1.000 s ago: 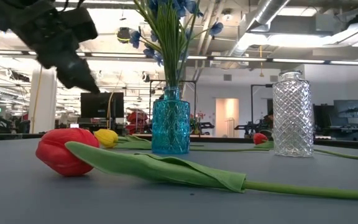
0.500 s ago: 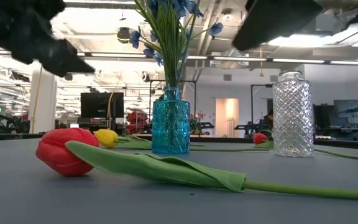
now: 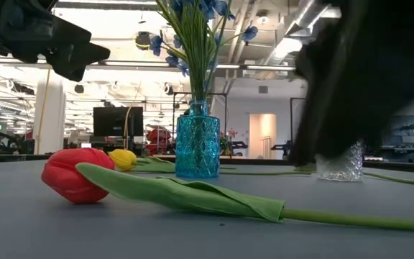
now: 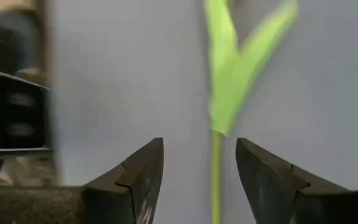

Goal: Sort flowers into vase by color
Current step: Put the bottom red flower into the transparent vase, then put the top yellow flower into the transparent vase

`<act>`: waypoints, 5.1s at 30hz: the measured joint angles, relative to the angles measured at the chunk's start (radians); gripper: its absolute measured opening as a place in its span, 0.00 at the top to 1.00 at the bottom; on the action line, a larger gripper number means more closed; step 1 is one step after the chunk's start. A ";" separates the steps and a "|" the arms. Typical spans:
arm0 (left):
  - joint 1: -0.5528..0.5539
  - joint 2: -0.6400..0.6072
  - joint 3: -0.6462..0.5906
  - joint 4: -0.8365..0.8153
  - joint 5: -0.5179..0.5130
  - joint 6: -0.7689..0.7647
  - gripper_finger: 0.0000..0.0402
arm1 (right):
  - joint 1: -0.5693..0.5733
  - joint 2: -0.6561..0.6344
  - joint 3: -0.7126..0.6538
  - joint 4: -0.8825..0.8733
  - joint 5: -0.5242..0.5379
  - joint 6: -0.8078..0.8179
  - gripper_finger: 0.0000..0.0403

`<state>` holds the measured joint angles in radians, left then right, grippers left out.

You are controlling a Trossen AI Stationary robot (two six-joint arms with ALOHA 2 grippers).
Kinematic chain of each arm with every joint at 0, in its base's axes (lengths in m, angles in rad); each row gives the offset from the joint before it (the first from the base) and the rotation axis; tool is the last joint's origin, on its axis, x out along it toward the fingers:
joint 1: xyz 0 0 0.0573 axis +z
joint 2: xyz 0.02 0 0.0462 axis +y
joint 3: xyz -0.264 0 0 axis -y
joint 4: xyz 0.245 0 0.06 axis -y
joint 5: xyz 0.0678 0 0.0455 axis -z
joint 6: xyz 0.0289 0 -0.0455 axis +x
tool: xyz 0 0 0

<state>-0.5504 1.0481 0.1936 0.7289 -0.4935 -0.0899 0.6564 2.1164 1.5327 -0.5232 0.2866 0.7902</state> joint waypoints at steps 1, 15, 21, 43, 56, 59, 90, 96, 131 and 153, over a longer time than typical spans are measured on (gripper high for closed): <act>0.000 0.000 0.000 0.001 0.002 0.000 0.53 | -0.002 0.004 -0.001 -0.004 0.000 0.024 0.44; 0.000 0.000 0.001 0.003 0.018 0.002 0.53 | 0.014 0.080 0.005 -0.035 0.020 0.101 0.60; 0.000 0.000 0.001 -0.007 0.025 0.005 0.53 | 0.017 0.102 0.005 -0.039 0.035 0.127 0.91; 0.000 0.000 0.001 -0.081 0.045 -0.054 0.53 | 0.155 -0.411 -0.364 0.226 0.559 -0.001 0.96; 0.000 -0.001 0.001 -0.061 0.044 -0.042 0.53 | 0.068 -0.699 -0.764 1.219 0.606 -0.904 0.96; 0.000 -0.001 0.001 -0.054 0.036 -0.019 0.53 | 0.069 -0.796 -0.838 1.374 0.607 -1.075 0.96; 0.000 -0.001 0.001 -0.065 0.025 -0.025 0.53 | -0.063 -0.950 -1.077 1.475 0.565 -1.075 0.92; 0.000 -0.001 0.001 -0.066 0.052 -0.030 0.53 | -0.030 -0.953 -1.077 1.463 0.612 -1.092 0.81; 0.000 0.000 0.001 -0.116 0.037 -0.063 0.53 | 0.240 -1.031 -0.982 1.274 0.973 -0.785 0.46; 0.763 0.001 0.085 -0.383 0.372 0.063 0.53 | 0.159 -0.699 -0.628 0.579 0.495 -0.325 0.46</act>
<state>0.2128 1.0492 0.2791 0.3454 -0.1219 -0.0266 0.8154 1.4170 0.9047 0.0561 0.7818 0.4652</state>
